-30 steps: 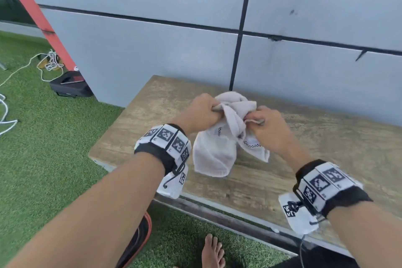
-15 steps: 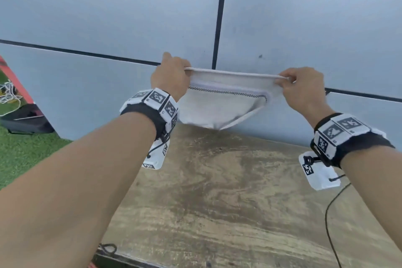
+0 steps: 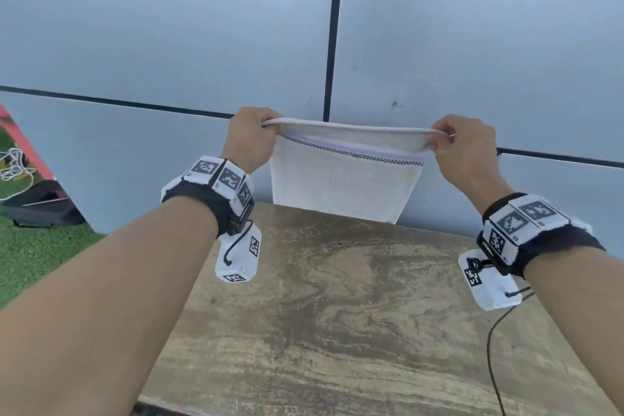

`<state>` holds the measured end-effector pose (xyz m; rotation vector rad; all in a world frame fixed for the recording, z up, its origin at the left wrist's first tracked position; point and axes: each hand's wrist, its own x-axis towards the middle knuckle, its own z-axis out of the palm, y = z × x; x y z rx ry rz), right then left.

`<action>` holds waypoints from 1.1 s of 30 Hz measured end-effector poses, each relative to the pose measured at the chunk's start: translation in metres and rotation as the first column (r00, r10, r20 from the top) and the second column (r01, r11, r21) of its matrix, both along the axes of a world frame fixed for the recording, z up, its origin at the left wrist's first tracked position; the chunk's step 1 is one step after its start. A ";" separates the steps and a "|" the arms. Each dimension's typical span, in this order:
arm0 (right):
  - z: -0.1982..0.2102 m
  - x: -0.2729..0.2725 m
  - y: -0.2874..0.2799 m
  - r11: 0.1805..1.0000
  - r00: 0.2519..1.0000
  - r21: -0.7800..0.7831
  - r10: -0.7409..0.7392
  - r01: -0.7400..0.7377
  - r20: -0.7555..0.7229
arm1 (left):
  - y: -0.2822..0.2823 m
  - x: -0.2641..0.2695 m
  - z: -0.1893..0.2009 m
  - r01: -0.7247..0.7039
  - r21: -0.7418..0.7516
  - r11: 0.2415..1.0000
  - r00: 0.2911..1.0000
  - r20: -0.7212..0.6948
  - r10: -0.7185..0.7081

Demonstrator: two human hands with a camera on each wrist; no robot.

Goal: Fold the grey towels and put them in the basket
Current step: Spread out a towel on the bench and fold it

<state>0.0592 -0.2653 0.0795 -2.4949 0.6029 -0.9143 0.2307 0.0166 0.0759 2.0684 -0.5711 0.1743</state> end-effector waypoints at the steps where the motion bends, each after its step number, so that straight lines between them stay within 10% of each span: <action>1: -0.003 -0.007 0.004 1.000 1.000 0.008 0.012 -0.012 0.009 | 0.003 -0.006 -0.001 -0.003 0.009 1.000 1.000 0.026 0.003; 16: -0.151 -0.187 0.080 0.965 0.965 0.201 0.204 -0.169 -0.165 | 0.114 -0.140 -0.103 0.182 0.446 0.876 0.972 -0.216 -0.091; 23: -0.141 -0.236 0.106 0.888 0.938 0.417 0.292 -0.194 -0.186 | 0.149 -0.188 -0.103 0.208 0.398 0.893 0.966 -0.225 -0.124; 33: -0.106 -0.265 0.128 0.895 0.937 0.341 0.336 -0.287 -0.094 | 0.169 -0.245 -0.062 0.141 0.309 0.940 0.976 -0.205 -0.079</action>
